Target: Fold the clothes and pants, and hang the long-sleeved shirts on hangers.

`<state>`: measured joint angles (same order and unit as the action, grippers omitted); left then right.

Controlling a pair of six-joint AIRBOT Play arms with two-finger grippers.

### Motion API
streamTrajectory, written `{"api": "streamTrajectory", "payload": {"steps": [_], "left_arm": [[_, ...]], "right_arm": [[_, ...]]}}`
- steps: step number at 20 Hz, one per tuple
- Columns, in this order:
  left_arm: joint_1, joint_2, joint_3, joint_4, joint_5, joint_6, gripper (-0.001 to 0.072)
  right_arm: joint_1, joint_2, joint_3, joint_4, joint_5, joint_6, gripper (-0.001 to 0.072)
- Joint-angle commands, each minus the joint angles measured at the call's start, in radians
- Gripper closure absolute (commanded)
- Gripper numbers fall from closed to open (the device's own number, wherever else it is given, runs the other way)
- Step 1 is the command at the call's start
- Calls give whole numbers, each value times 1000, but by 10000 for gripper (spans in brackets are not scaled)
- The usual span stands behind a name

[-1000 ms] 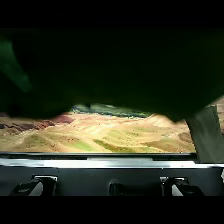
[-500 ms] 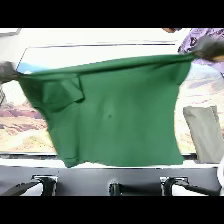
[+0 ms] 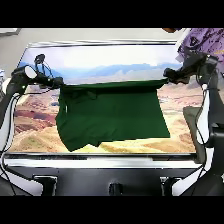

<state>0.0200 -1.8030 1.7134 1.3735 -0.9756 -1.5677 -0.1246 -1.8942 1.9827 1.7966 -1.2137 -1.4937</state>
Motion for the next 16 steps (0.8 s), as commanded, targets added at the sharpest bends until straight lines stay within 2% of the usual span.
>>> {"api": "streamTrajectory", "payload": {"steps": [1,3,9,12,16], "left_arm": [[-7,-60,49,-4,62,28,686],[-4,-55,49,-4,-2,28,686],[-1,-54,49,41,-349,27,687],[-1,-55,49,41,-463,22,687],[-5,-55,49,44,-544,13,687]], "right_arm": [[0,-48,-1,10,26,2,681],[0,-48,-1,10,-39,2,681],[0,-51,-1,-6,-275,-6,680],[0,-56,-14,-30,-319,-6,680],[0,-71,-61,-40,-348,-6,680]]}}
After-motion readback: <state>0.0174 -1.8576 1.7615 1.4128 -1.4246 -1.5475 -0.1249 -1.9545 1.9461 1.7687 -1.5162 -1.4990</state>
